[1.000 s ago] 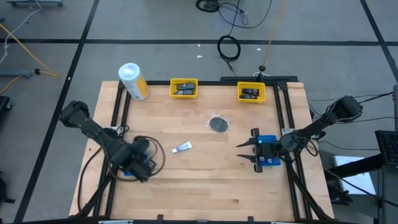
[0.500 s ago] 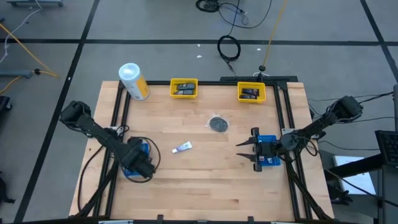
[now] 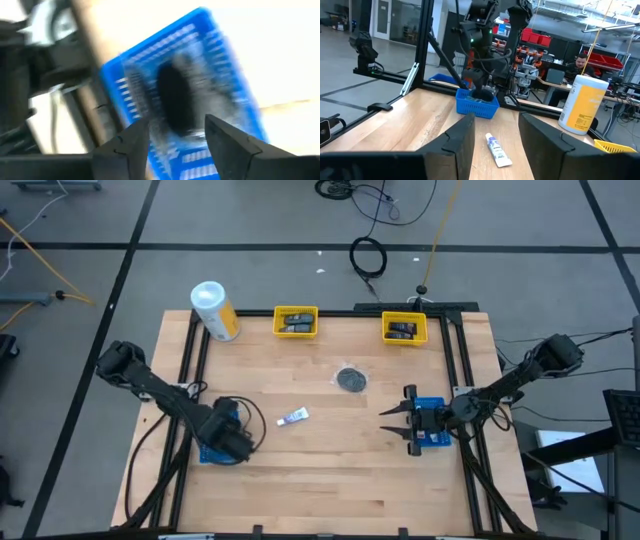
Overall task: Pick & Place Travel size toiletries
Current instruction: Put the black hairbrush into the left blue bin, then put the white toothpaste into the right blue bin
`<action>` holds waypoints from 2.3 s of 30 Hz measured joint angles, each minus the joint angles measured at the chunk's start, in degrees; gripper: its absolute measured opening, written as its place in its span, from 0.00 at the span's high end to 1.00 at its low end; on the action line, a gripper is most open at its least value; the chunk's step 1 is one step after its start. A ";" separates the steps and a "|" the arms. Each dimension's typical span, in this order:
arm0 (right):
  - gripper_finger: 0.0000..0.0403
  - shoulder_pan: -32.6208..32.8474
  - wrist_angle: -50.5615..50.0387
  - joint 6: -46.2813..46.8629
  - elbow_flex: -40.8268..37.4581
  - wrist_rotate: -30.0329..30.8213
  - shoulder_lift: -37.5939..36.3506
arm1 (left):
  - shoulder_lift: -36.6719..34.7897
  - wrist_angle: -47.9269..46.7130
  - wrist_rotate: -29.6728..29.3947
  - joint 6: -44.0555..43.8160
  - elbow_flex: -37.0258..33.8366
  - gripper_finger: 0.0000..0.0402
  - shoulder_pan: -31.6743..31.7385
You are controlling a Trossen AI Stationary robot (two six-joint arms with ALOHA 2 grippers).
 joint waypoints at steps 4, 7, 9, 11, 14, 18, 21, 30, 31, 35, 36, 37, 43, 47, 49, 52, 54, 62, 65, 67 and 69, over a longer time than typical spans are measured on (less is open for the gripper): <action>0.64 0.00 -0.02 0.04 0.00 0.00 0.00 | -0.15 12.34 -6.08 6.10 -0.53 0.62 0.32; 0.64 0.00 -0.05 0.11 0.00 0.00 0.00 | -0.15 19.86 -7.14 12.24 -0.82 0.67 1.02; 0.64 0.00 -0.09 0.36 0.00 -0.02 0.00 | -0.15 20.35 -6.18 14.33 -0.51 0.70 1.83; 0.64 0.00 -0.19 0.50 0.00 0.00 0.00 | -0.25 16.24 -4.66 13.65 0.99 0.72 2.08; 0.65 0.00 -0.48 0.48 0.00 0.00 0.00 | -1.33 5.40 -1.47 9.15 3.90 0.76 0.84; 0.65 0.00 -0.48 0.46 0.00 0.00 0.00 | -1.45 -7.62 7.22 0.36 5.78 0.84 -0.67; 0.65 0.00 -0.50 0.89 0.00 0.00 0.00 | -3.56 -4.49 10.35 -1.10 2.16 0.91 -1.14; 0.66 -0.02 -0.41 1.24 0.00 0.00 0.02 | -3.83 7.80 2.88 2.37 -8.89 0.96 -0.11; 0.65 -0.06 -0.37 1.18 0.00 0.00 0.00 | -3.84 11.01 1.05 3.95 -8.92 0.96 -0.04; 0.66 -0.80 -0.42 1.64 0.00 -0.02 0.00 | -3.85 15.54 -0.13 7.78 -8.84 0.99 0.04; 0.66 -1.00 -0.52 1.93 0.00 -0.02 0.02 | -3.85 15.14 -0.07 8.07 -8.87 0.99 0.20; 0.66 -1.10 -0.68 2.33 0.00 -0.02 0.02 | -3.85 14.44 -0.05 8.11 -8.88 0.99 0.39; 0.67 -1.18 -1.27 2.83 0.00 -0.03 0.02 | -4.21 4.95 2.97 4.58 -6.93 0.95 -0.28; 0.67 -1.16 -1.29 2.80 0.00 -0.04 0.02 | -4.75 3.10 1.07 1.23 -6.19 0.97 -0.89; 0.67 -1.16 -1.31 2.79 0.00 -0.04 0.02 | -4.72 3.78 0.86 0.94 -6.67 0.99 -0.87; 0.67 -1.16 -1.65 2.84 0.00 -0.04 0.02 | -4.74 5.99 0.81 0.75 -8.42 0.98 -0.90; 0.67 -1.16 -1.75 2.84 0.00 -0.04 0.02 | -4.74 9.36 0.86 0.99 -10.02 0.97 -0.91; 0.67 -1.16 -1.75 2.86 0.00 -0.04 0.02 | -4.72 11.40 7.05 1.43 -12.67 1.00 -0.89; 0.67 -1.16 -1.73 2.82 0.00 -0.04 0.02 | -4.72 6.05 9.79 1.14 -10.73 0.98 -0.95; 0.67 -1.16 -1.73 2.80 0.00 -0.04 0.02 | -4.72 1.17 9.44 0.45 -8.78 0.97 -1.16; 0.67 -1.16 -1.73 2.78 0.00 -0.04 0.02 | -4.74 -1.25 5.27 -0.25 -6.45 0.96 -1.28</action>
